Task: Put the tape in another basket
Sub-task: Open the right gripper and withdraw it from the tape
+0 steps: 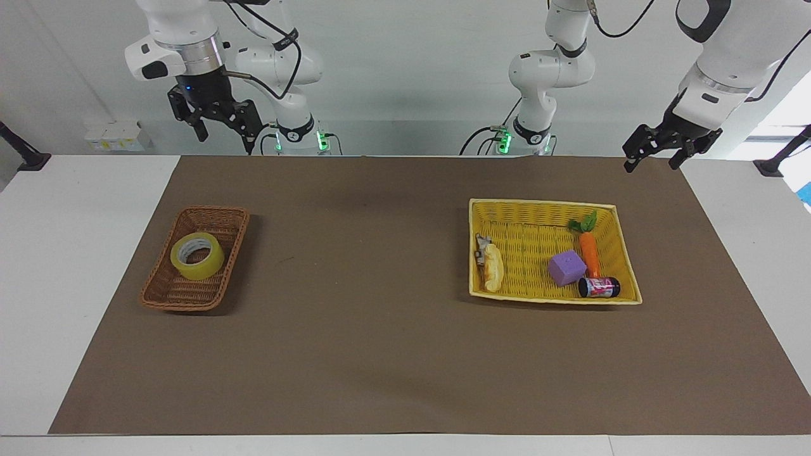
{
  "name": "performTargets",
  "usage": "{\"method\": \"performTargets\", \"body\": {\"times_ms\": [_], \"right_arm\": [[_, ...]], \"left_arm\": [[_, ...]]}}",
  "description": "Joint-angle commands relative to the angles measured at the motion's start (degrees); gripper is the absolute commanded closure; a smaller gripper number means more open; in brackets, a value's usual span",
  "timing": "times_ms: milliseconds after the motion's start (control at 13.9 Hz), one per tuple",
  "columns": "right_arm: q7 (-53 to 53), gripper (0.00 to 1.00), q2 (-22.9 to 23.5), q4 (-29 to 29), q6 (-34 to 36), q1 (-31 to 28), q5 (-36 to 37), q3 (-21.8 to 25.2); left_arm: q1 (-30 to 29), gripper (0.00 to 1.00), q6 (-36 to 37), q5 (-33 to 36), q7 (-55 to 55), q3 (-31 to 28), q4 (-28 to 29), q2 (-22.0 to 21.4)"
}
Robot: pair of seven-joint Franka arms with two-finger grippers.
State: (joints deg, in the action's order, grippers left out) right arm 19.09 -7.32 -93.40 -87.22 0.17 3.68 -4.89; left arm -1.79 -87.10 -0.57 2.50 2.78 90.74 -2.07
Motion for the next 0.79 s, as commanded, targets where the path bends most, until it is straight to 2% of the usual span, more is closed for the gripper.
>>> {"method": "performTargets", "body": {"times_ms": [0, 215, 502, 717], "right_arm": [[-3.8, 0.00, -0.7, 2.2, 2.0, -1.5, 1.1, 1.0], [-6.8, 0.00, -0.8, 2.4, 2.4, -2.6, -0.7, 3.5], [-7.0, 0.00, 0.8, 3.0, 1.7, -2.7, -1.1, 3.5], [-7.1, 0.00, 0.3, 2.4, 1.3, -2.6, -1.5, 3.5]], "left_arm": [[0.0, 0.00, 1.2, -0.7, 0.1, -0.3, -0.7, 0.0], [0.1, 0.00, 1.1, -0.7, 0.1, -0.3, -0.7, 0.0], [0.0, 0.00, 1.1, -0.7, 0.1, -0.3, -0.7, 0.0], [0.0, 0.00, 1.1, -0.7, 0.1, -0.3, -0.7, 0.0]]}}
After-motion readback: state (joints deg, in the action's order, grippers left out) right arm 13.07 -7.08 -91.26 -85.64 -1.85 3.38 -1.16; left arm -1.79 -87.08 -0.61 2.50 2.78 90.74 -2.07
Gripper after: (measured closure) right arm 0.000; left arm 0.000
